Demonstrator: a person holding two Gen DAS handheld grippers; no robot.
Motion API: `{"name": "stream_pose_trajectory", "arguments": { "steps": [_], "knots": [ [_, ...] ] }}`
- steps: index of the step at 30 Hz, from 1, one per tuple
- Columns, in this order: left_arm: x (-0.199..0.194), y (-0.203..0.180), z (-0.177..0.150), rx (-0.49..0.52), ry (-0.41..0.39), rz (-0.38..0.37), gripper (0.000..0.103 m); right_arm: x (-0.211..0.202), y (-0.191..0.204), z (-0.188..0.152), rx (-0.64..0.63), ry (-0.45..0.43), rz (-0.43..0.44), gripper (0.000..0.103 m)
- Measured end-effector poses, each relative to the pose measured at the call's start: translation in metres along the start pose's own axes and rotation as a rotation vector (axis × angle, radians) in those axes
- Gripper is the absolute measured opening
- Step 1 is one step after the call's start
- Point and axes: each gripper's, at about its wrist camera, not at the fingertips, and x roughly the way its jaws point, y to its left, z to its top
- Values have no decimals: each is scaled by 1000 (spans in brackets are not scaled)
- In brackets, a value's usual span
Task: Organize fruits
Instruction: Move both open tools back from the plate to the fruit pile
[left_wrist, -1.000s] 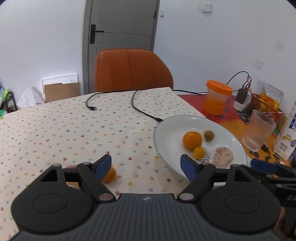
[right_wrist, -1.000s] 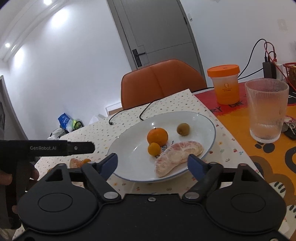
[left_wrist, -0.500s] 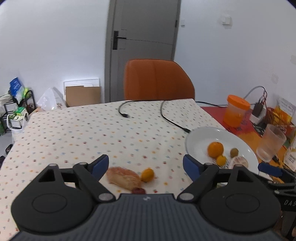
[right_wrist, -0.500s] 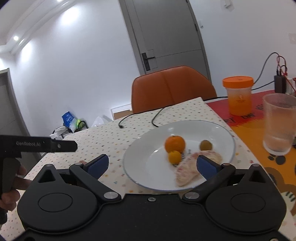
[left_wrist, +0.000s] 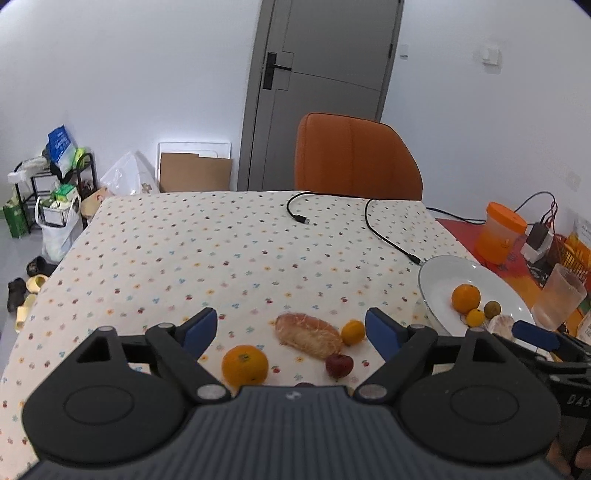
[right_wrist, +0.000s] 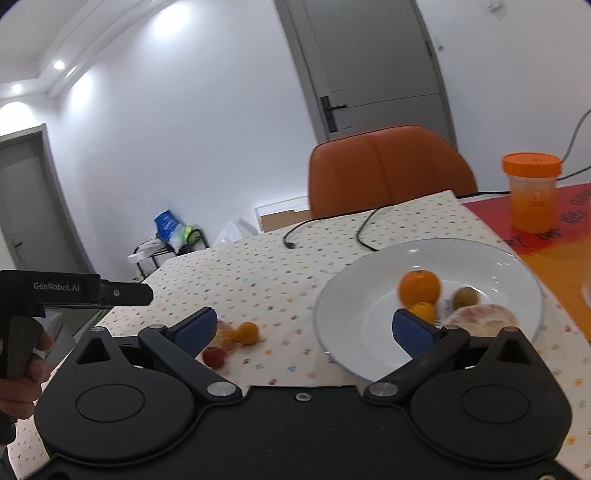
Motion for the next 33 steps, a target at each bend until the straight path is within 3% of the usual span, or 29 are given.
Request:
{"name": "stream_pose_trajectory", "arguments": {
  "steps": [7,13,29,33],
  "knots": [
    [0,22,-6,-21,8,25,86,17,20,1,-47,28,30,101],
    [5,40,-11,-45,23,49,86,30,37,-1,-73,56,52,94],
    [31,56,-32,-88,89,11,80,63,68,-11,-107,169,83,66],
    [38,58,-35,-101,100,4,69,71,76,-14,-118,195,96,55]
  ]
}}
